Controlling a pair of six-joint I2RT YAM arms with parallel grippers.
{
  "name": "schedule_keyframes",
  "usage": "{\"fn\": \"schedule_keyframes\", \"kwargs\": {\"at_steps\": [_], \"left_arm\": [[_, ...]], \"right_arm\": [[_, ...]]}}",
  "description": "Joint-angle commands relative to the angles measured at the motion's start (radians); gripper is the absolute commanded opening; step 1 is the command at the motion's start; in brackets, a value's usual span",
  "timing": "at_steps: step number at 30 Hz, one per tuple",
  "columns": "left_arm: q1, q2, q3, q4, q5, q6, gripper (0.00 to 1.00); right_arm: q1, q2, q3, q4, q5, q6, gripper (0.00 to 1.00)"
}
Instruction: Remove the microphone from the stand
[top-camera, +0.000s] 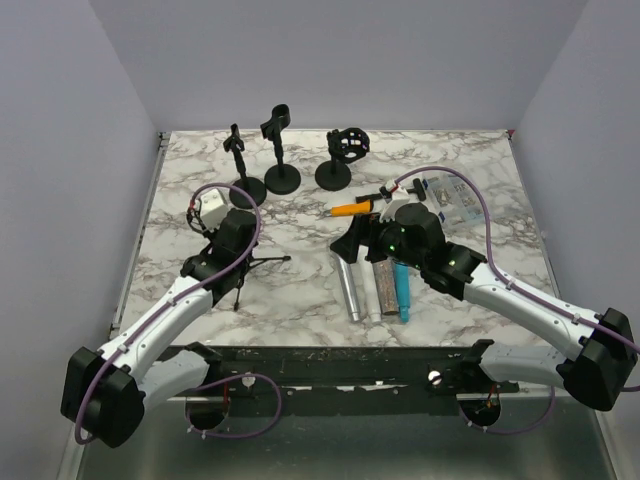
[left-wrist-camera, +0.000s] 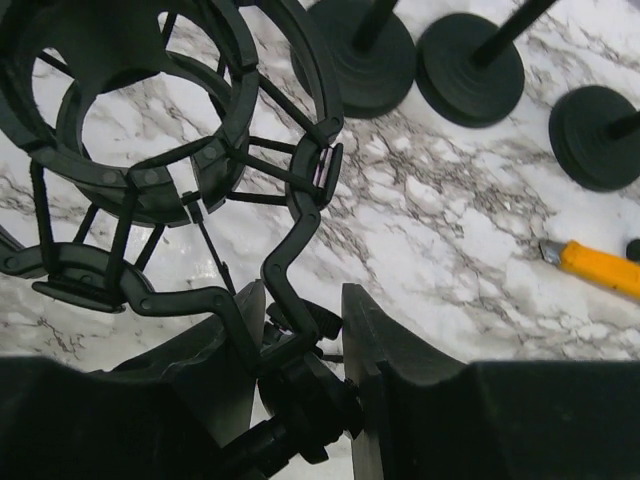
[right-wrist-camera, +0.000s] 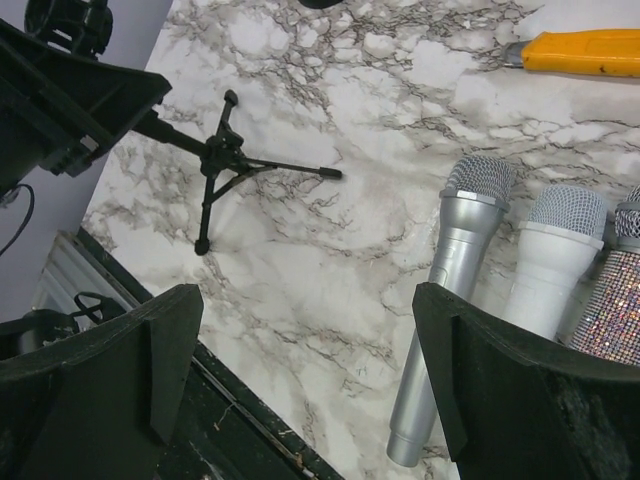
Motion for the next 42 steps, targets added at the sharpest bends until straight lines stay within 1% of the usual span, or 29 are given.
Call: {"fn": "schedule_keyframes", "kwargs": {"at_steps": [1,2,5,6,8,11,14,16,17,20,21,23,31,33,36,37,38,39,40,41,42], "left_arm": [[0.077,0.041,0.046,0.161,-0.113,0.06,0.17],[0.1,0.059,0.058,0.181,-0.112,0.077,0.14],[0.187,0.113,0.111,0.215,-0.111,0.121,0.02],[0.221,0.137,0.129,0.219,-0.108,0.137,0.0],[0.28,0.184,0.186,0.218,-0.094,0.166,0.0],[0.382,0.248,0.262,0.208,-0.03,0.173,0.0],[0.46,0.316,0.325,0.257,0.002,0.188,0.0],[0.498,0.379,0.378,0.293,0.027,0.209,0.0],[0.535,0.416,0.408,0.296,0.038,0.218,0.0],[0.582,0.527,0.515,0.275,0.1,0.228,0.0],[0.597,0.556,0.538,0.291,0.144,0.242,0.0],[0.613,0.613,0.573,0.343,0.19,0.276,0.0],[0.662,0.764,0.684,0.478,0.362,0.293,0.0],[0.67,0.789,0.725,0.465,0.421,0.295,0.0],[0.671,0.796,0.752,0.407,0.431,0.279,0.0],[0.673,0.79,0.75,0.384,0.424,0.269,0.02],[0.672,0.785,0.749,0.356,0.414,0.26,0.15],[0.674,0.779,0.746,0.34,0.398,0.249,0.31],[0.674,0.772,0.741,0.321,0.383,0.238,0.5],[0.674,0.766,0.741,0.297,0.371,0.232,0.62],[0.674,0.756,0.74,0.264,0.359,0.222,0.7]], "right_arm": [[-0.005,-0.006,-0.003,-0.025,0.025,-0.036,0.95],[-0.006,-0.007,-0.001,-0.026,0.022,-0.039,0.95],[-0.005,-0.009,0.0,-0.026,0.013,-0.04,0.95],[-0.005,-0.011,-0.001,-0.027,0.013,-0.041,0.95],[-0.006,-0.015,0.001,-0.042,0.021,-0.04,0.95],[-0.007,-0.038,-0.003,-0.072,0.039,-0.032,0.95],[-0.007,-0.075,-0.01,-0.093,0.067,-0.024,0.95],[-0.006,-0.094,-0.004,-0.115,0.075,-0.017,0.95],[-0.007,-0.102,0.003,-0.131,0.078,-0.015,0.95],[-0.007,-0.127,0.022,-0.178,0.093,-0.008,0.95],[-0.006,-0.135,0.028,-0.193,0.101,-0.005,0.95],[-0.007,-0.154,0.034,-0.216,0.118,0.003,0.95],[-0.006,-0.169,0.049,-0.264,0.139,0.049,0.95],[-0.007,-0.169,0.055,-0.27,0.14,0.064,0.95],[-0.007,-0.171,0.053,-0.261,0.137,0.083,0.95],[-0.006,-0.169,0.049,-0.255,0.137,0.086,0.95],[-0.007,-0.166,0.048,-0.248,0.136,0.087,0.95],[-0.007,-0.16,0.05,-0.245,0.131,0.087,0.95],[-0.006,-0.153,0.051,-0.243,0.122,0.088,0.95],[-0.007,-0.146,0.05,-0.24,0.113,0.089,0.95],[-0.007,-0.143,0.046,-0.233,0.106,0.087,0.95]]}}
